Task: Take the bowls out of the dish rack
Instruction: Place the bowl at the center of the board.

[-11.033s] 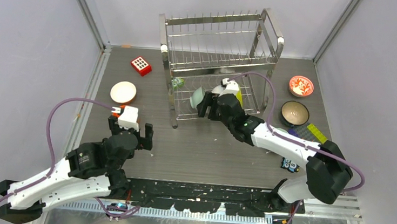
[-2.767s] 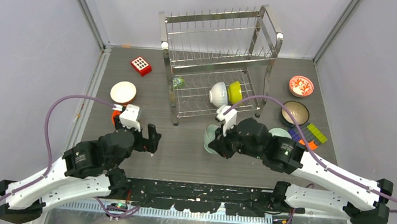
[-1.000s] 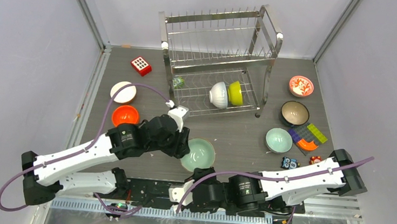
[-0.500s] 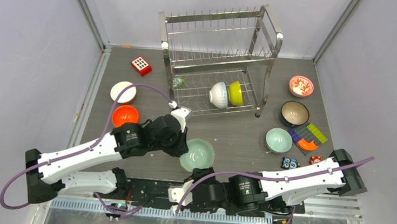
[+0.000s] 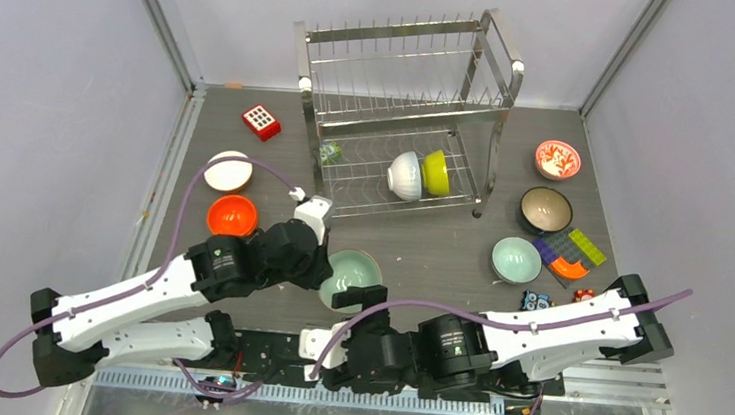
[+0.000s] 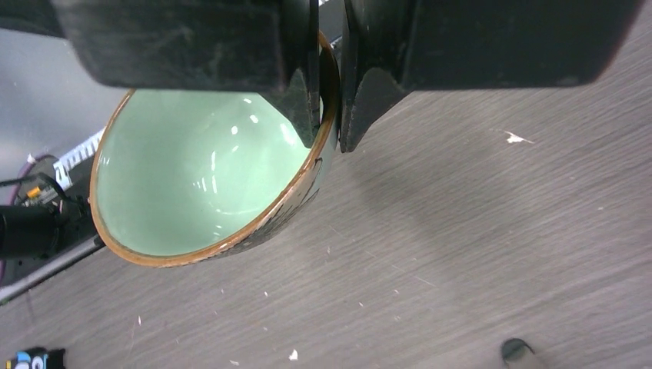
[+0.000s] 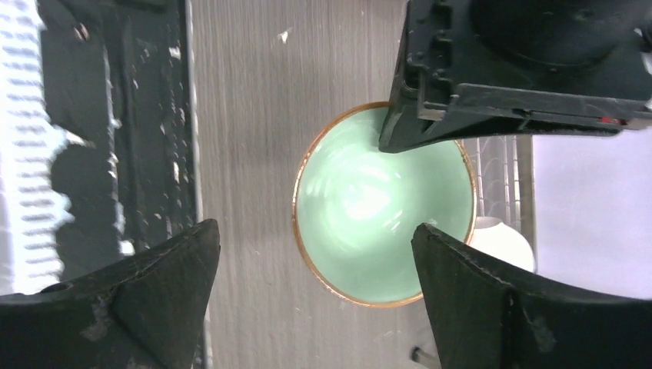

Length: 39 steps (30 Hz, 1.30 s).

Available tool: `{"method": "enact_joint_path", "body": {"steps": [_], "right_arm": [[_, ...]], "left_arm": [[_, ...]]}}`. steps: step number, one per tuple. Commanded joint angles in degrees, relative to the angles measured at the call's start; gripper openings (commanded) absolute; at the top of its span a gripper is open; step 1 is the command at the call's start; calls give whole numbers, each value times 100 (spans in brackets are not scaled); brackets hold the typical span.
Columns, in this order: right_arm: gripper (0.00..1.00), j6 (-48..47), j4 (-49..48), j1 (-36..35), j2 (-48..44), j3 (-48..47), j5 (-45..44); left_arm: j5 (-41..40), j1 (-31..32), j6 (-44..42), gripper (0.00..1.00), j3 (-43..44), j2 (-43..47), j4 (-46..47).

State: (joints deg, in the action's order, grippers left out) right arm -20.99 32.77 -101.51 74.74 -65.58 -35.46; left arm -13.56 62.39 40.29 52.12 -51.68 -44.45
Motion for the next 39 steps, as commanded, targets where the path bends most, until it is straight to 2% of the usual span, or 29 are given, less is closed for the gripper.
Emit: {"method": "enact_joint_path", "body": {"steps": [1, 8, 10, 14, 19, 26, 30, 34, 39], "right_arm": [[100, 1040, 50, -34, -103, -782, 133], [100, 2591, -34, 267, -201, -1640, -423], [100, 3169, 35, 687, -322, -1762, -8], [100, 4275, -172, 1870, -789, -1492, 899], [100, 5272, -434, 2639, -1339, -761, 742], [96, 6529, -498, 2996, -1887, 285, 183], [87, 7096, -1582, 3072, -1996, 1234, 474], [75, 7260, -1871, 3076, -1314, 1194, 832], [74, 7107, -1896, 2956, -692, 812, 946]], "left_arm": [[-923, -1, 8, 0, 287, 366, 23], [-1927, 1, -231, 0, 529, 937, -402], [-2074, -1, -153, 0, 415, 1136, -447], [-2330, 1, 169, 0, 73, 1571, -611], [-2500, -3, 498, 0, -216, 1942, -933], [-2536, -3, 786, 0, -559, 2073, -917], [-2377, 1, 928, 0, -718, 1970, -600], [-2103, 0, 1273, 0, -811, 1805, -314], [-1742, 1, 1853, 0, -859, 1476, -251]]}}
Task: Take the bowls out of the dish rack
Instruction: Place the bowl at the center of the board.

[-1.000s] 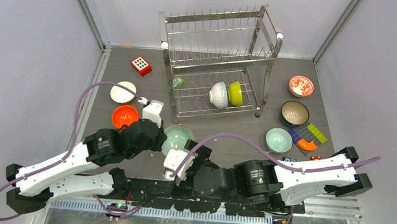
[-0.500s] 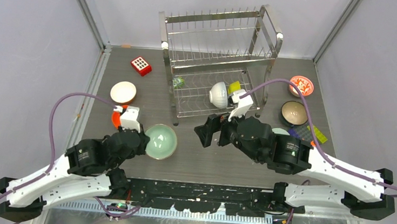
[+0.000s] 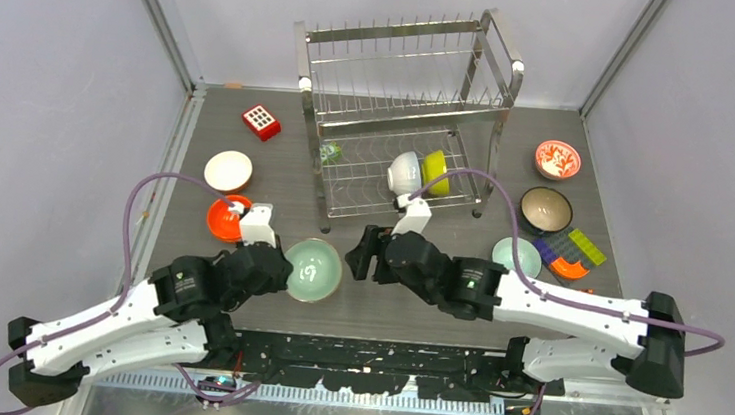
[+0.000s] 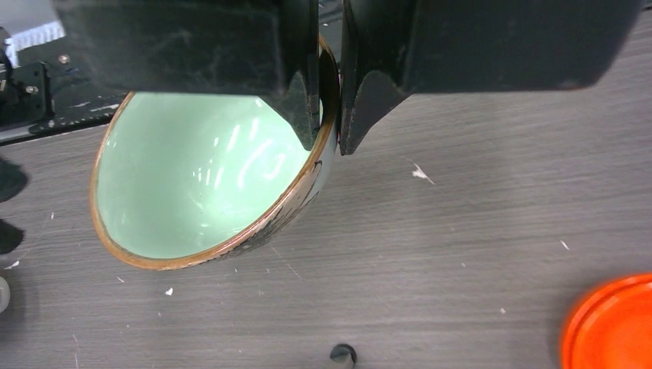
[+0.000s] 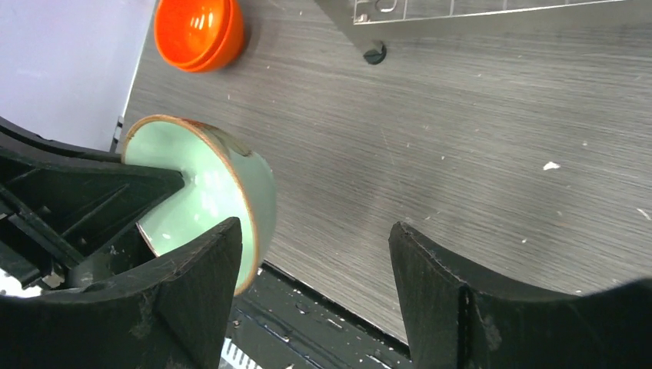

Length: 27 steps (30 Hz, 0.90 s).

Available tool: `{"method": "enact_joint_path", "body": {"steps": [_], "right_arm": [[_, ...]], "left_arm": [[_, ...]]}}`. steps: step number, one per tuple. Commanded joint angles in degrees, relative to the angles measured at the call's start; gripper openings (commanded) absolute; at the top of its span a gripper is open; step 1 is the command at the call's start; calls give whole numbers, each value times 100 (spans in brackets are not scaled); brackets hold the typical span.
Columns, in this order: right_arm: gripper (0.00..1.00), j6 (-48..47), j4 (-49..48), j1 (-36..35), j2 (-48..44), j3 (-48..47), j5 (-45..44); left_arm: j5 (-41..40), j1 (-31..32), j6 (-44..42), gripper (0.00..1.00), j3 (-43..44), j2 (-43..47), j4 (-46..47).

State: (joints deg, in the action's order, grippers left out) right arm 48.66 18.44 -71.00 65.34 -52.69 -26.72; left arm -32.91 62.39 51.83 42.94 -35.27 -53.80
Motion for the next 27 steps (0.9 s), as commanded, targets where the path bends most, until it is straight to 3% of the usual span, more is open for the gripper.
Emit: {"method": "enact_joint_path", "body": {"steps": [1, 3, 16, 27], "right_arm": [[74, 109, -310, -104, 425, -635, 83], [74, 78, 82, -120, 787, -974, 39], [48, -43, 588, -142, 1593, -1448, -84], [37, -11, 734, -151, 1734, -1375, 109]], "left_arm": [[220, 1, 779, 0, 43, -211, 679], [234, -1, 922, 0, -11, -254, 709], [159, -3, 1043, 0, -111, -259, 788], [273, 1, 1081, 0, -224, -238, 987]]}}
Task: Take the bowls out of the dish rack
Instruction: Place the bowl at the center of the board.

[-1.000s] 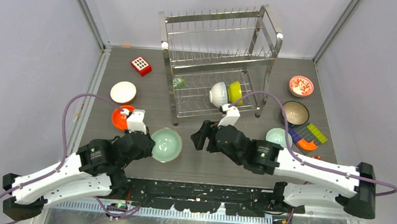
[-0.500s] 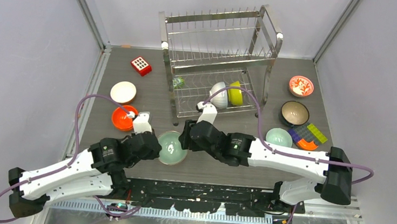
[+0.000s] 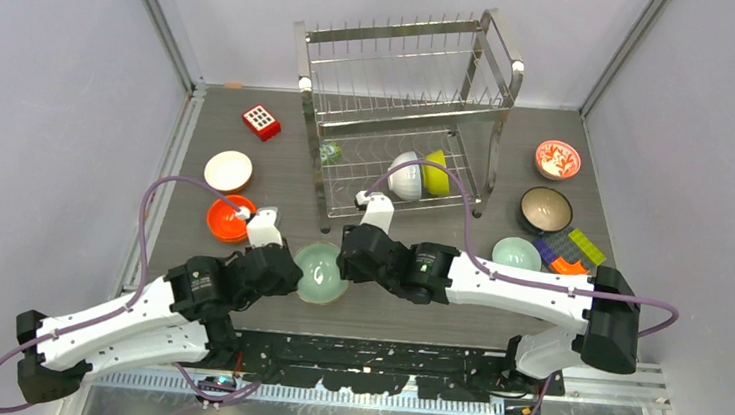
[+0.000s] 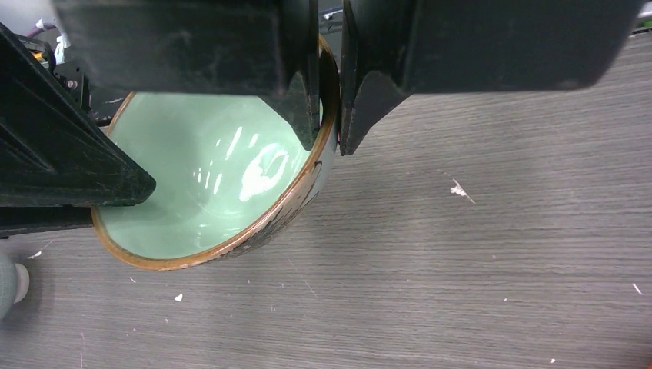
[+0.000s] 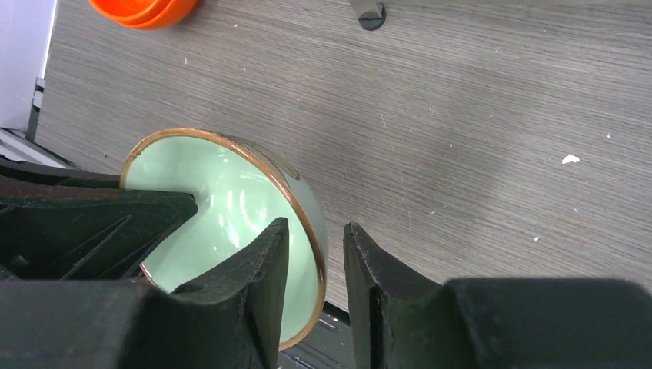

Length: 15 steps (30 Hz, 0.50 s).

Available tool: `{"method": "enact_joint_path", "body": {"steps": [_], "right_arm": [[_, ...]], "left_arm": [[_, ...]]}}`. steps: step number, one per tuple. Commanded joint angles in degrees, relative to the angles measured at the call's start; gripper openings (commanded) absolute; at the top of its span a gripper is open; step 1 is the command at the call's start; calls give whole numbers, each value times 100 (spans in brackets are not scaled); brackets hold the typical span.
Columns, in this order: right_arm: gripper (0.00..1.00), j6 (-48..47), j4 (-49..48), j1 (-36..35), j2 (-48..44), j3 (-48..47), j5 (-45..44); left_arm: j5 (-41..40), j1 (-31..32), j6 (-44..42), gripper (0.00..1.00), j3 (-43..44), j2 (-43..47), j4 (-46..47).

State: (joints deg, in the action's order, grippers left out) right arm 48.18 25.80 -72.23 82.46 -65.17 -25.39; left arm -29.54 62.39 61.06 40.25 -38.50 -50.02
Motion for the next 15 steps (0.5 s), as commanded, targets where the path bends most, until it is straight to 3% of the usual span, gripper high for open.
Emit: {"method": "enact_joint_path", "body": {"steps": [1, 12, 15], "right_arm": [[35, 36, -5, -21, 37, -128, -11], [2, 17, 177, -27, 16, -72, 30], [1, -5, 339, -28, -109, -46, -68]], "left_arm": [[-54, 0, 154, 0, 44, 76, 617], [-78, -4, 67, 0, 16, 157, 656], [-103, -3, 20, 10, -6, 195, 652]]}}
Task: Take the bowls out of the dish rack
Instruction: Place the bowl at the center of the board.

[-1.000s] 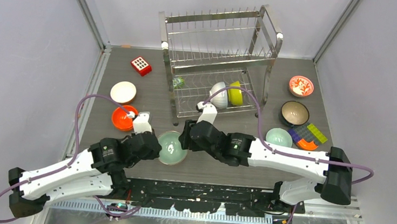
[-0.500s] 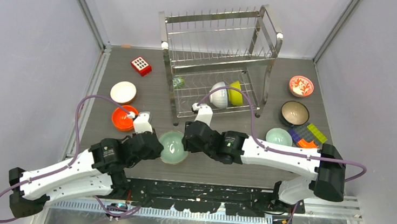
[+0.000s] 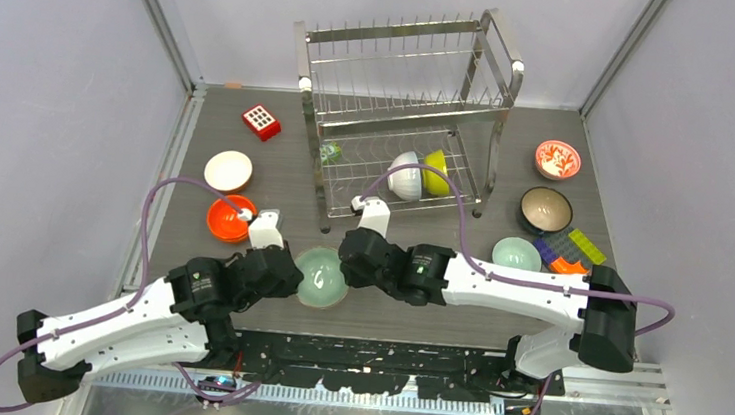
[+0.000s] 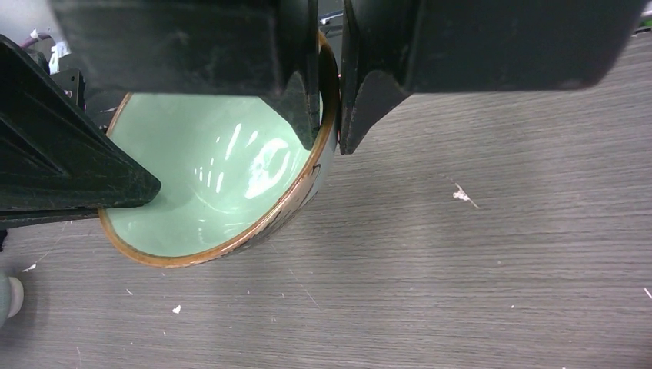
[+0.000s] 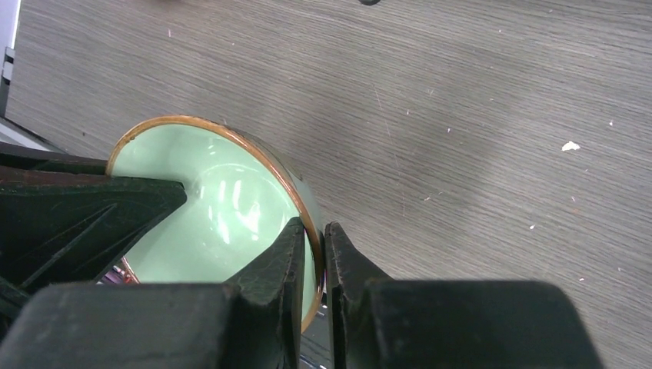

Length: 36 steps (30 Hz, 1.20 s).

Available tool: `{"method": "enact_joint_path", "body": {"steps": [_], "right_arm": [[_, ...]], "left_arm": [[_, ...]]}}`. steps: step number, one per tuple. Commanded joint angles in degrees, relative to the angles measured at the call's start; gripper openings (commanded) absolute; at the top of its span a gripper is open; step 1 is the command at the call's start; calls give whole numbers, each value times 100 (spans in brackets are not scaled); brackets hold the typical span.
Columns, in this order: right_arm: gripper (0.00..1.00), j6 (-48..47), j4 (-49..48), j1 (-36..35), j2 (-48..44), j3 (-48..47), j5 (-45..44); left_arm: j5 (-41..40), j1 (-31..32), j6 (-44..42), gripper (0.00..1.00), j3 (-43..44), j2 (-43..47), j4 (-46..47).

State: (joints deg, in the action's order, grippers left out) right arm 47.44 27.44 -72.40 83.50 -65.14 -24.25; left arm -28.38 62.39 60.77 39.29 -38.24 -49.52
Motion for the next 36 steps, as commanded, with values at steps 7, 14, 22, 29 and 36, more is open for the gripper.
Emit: {"method": "enact_joint_path", "body": {"steps": [7, 14, 22, 29, 36], "right_arm": [[1, 42, 590, -6, -606, 28, -456], [1, 67, 1598, -2, -1188, 8, -1049], [1, 746, 3159, 728, -2635, 546, -1844], [1, 932, 3418, 2037, -3346, 809, -1673], [1, 914, 2757, 3155, -3425, 1346, -909]], "left_arm": [[-194, -1, -216, 58, 102, 236, 672], [-308, -1, -406, 78, 275, 346, 336], [-641, 1, -549, 77, 9, 858, 166], [-585, 1, -564, 77, -176, 896, 289], [-469, -4, -593, 77, -201, 818, 419]]}}
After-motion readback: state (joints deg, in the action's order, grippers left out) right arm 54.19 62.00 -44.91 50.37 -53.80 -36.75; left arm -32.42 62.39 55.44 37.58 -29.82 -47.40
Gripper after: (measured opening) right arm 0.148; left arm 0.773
